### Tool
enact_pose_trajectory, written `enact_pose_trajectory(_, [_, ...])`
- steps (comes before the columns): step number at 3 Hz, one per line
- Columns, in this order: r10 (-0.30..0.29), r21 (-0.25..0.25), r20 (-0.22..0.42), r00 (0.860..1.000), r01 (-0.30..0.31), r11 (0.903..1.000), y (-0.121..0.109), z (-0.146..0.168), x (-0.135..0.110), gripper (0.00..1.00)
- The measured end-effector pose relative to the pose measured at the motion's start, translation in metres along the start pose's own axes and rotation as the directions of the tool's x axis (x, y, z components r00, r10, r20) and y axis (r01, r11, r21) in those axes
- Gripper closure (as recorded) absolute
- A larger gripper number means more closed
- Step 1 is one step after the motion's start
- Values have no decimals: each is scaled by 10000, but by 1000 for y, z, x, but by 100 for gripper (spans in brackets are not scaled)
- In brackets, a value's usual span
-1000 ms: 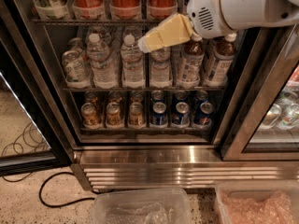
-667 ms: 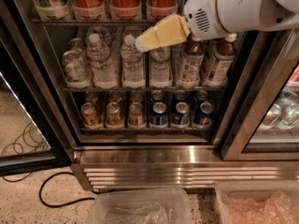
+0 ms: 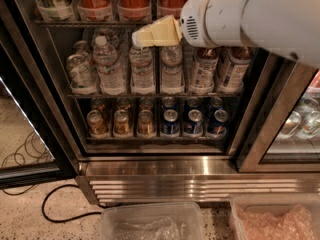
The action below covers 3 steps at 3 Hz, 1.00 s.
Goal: Pick coke can from top shelf of fridge
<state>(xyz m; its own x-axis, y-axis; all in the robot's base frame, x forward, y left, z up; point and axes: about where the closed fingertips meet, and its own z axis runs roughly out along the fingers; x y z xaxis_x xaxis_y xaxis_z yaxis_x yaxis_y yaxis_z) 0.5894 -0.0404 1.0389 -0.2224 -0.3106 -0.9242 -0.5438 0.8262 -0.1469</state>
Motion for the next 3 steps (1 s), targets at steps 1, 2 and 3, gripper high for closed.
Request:
enact_pose_trajectory(1, [275, 891, 787, 9965, -345, 9954, -19, 5, -1, 0])
enact_pose_trajectory(2, [755, 1505, 1113, 9909, -919, 9843, -48, 3, 5, 0])
enact_pose_trajectory(3, [1546, 1593, 1369, 9785, -1757, 9715, -58, 7, 2, 0])
